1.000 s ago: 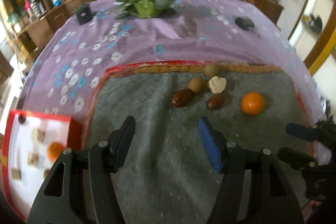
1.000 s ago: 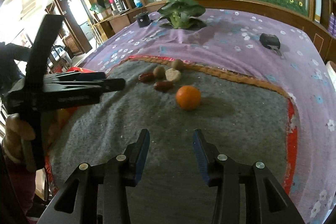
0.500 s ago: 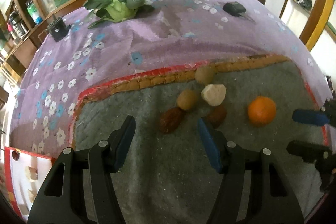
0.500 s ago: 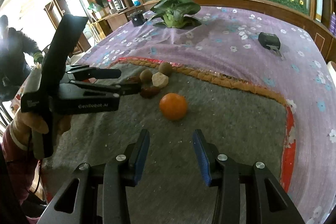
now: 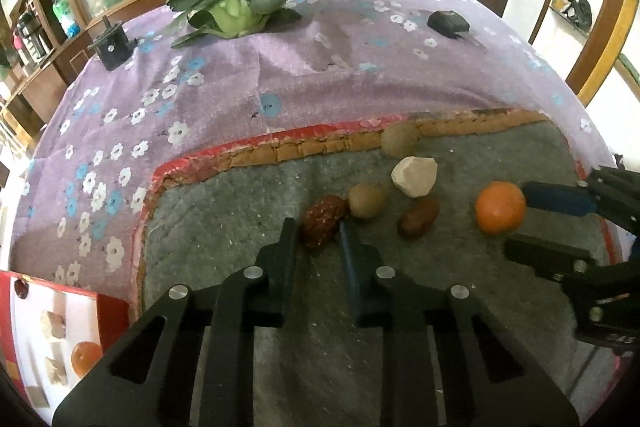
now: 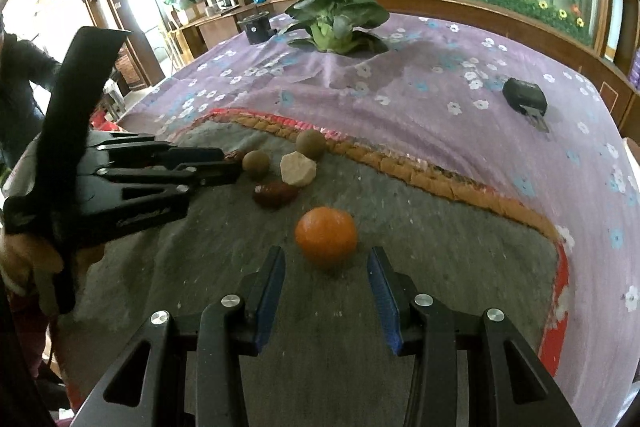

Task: Organize fruits
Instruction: 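Grasp a red date with the left gripper while the right gripper grasps an orange, then carry the red date and orange toward the white tray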

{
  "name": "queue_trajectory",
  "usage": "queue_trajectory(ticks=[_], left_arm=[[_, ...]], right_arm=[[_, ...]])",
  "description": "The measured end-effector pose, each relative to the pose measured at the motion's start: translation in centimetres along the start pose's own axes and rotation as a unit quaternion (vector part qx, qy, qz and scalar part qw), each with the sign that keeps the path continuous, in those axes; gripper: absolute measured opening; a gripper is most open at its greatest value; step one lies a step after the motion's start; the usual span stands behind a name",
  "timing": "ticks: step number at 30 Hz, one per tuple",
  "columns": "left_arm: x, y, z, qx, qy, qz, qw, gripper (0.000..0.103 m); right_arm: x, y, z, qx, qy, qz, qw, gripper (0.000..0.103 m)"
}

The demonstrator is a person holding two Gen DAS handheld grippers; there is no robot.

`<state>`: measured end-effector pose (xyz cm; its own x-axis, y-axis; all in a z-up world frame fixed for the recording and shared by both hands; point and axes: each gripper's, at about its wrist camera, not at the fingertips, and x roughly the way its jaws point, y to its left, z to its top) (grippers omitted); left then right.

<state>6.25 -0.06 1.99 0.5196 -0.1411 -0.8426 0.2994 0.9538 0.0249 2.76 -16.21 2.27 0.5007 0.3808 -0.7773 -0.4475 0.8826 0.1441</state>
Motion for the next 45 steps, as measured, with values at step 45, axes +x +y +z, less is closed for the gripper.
queue_trajectory(ticks=[45], left_arm=[[-11.7,3.7,-7.0,-0.091,-0.073,0.016,0.9930,0.019]], right_arm=[[-4.1,11.6,-0.8,-0.104,-0.014,0.028,0.994,0.033]])
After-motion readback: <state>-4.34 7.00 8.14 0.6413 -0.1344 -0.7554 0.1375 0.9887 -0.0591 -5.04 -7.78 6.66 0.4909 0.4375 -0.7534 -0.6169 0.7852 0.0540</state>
